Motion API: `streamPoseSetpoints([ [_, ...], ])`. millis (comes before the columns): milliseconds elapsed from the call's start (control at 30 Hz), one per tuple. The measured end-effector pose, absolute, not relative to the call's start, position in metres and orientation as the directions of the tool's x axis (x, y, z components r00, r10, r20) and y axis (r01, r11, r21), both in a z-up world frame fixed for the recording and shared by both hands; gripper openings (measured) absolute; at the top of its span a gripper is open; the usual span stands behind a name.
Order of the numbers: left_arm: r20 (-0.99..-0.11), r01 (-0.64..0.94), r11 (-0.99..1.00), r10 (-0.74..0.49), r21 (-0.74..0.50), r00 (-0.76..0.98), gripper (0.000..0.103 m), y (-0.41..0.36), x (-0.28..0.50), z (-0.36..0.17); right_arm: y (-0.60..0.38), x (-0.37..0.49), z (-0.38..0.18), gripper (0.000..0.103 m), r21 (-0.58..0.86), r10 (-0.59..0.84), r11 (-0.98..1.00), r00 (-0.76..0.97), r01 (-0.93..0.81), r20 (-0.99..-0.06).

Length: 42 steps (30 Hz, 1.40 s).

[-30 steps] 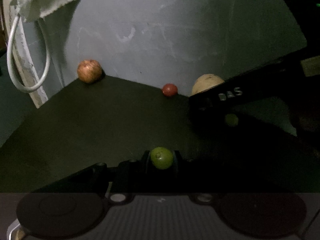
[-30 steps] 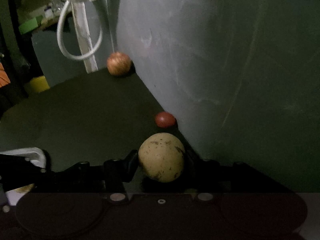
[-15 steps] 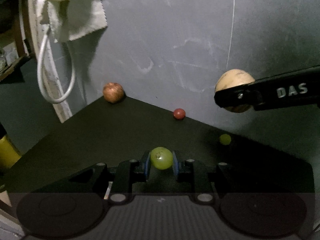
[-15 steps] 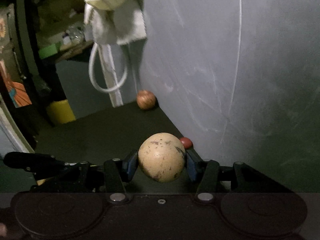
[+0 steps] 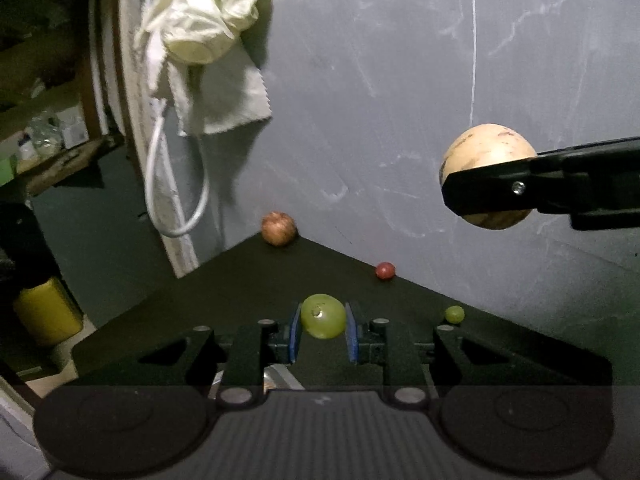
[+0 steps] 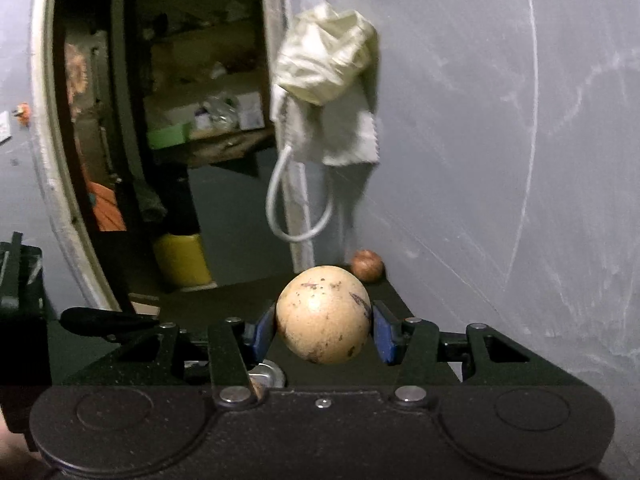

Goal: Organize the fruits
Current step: 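Carry the grape over the tray with the left tool while the right tool carries the melon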

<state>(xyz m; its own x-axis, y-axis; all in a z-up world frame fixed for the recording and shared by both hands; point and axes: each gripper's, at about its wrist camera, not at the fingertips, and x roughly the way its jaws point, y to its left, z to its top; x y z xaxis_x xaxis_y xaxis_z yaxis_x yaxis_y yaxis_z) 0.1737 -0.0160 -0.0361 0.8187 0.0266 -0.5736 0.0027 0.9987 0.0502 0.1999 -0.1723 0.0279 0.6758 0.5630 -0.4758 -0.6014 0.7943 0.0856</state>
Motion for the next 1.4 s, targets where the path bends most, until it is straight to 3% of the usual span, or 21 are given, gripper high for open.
streamPoseSetpoints([
  [333, -0.542, -0.073, 0.996, 0.087, 0.048, 0.836, 0.024, -0.011, 0.131, -0.018, -0.172, 0.158, 0.048, 0.052, 0.081, 0.641, 0.730, 0.639, -0.678, -0.426],
  [600, -0.576, -0.175, 0.984, 0.165, 0.039, 0.801, 0.024, 0.020, 0.083, -0.031, -0.164, 0.132, 0.035, 0.052, 0.095, 0.675, 0.685, 0.581, -0.722, -0.455],
  [900, -0.657, -0.219, 0.975, 0.187, 0.035, 0.730, 0.024, 0.041, 0.045, -0.073, -0.140, 0.118, 0.000, 0.052, 0.092, 0.679, 0.640, 0.506, -0.763, -0.532],
  [1400, -0.772, -0.083, 0.995, 0.097, 0.057, 0.629, 0.024, 0.037, 0.052, -0.152, -0.105, 0.117, -0.113, 0.052, 0.059, 0.579, 0.592, 0.373, -0.804, -0.725],
])
